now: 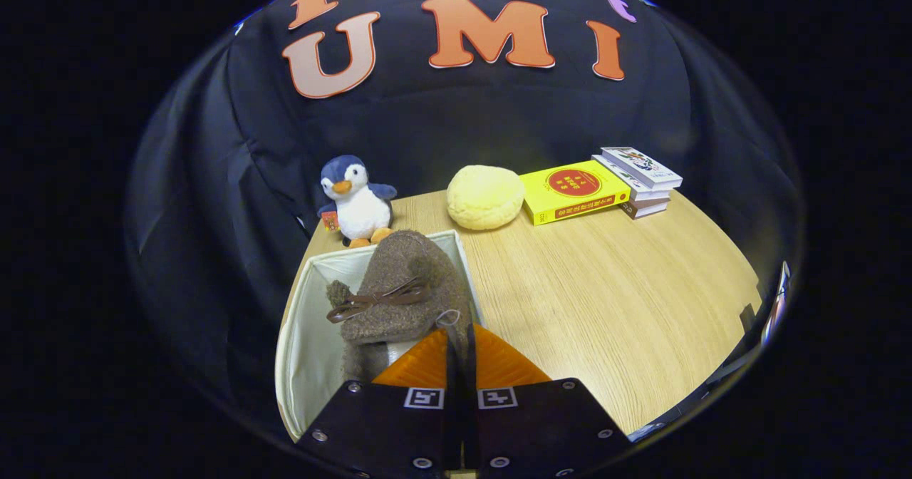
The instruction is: Open the storage box then place both shoes into the box .Put the left shoe in first, then the right shoe, with the right side of both shoes facing outward in a uniform manner.
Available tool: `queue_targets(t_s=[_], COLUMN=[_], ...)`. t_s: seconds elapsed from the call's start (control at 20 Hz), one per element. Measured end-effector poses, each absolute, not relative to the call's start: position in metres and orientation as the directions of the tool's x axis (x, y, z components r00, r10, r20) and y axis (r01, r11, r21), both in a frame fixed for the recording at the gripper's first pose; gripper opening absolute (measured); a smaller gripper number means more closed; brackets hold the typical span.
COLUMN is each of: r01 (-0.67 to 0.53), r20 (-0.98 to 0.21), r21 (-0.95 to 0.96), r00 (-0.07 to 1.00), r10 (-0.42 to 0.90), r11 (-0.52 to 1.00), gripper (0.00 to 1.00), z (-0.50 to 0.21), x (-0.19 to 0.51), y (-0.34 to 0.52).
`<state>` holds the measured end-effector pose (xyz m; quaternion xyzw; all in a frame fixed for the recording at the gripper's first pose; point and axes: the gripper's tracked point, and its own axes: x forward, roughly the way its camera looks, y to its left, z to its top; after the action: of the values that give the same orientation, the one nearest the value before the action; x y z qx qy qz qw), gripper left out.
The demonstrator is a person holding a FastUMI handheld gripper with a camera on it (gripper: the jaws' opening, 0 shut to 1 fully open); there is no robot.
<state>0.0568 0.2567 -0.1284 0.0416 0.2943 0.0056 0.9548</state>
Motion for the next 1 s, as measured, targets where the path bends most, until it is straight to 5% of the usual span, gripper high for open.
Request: queue_targets(t_s=[0.2,0.3,0.65,0.75,1.0], r01=[0.011,-0.008,-0.061,-0.058,-0.041], r20=[-0.593,-0.594,-0.506,-0.477,-0.341], r21=[0.046,0.033,-0.011,0.007,0.036], r00=[0.805,0.804,0.861,0.877,0.939], r10=[0.018,0.026,0.047,0.054,0.051], r11=[0.999,0.999,0.998,0.998,0.998], gripper=[0.04,0.13,0.84,0.95,0.98], z=[-0.153,-0.152,-0.101,-0.081,-0.017], x=[0.062,0.061,0.056,0.052,0.039], y=[0.261,0.269,0.267,0.259,0.222])
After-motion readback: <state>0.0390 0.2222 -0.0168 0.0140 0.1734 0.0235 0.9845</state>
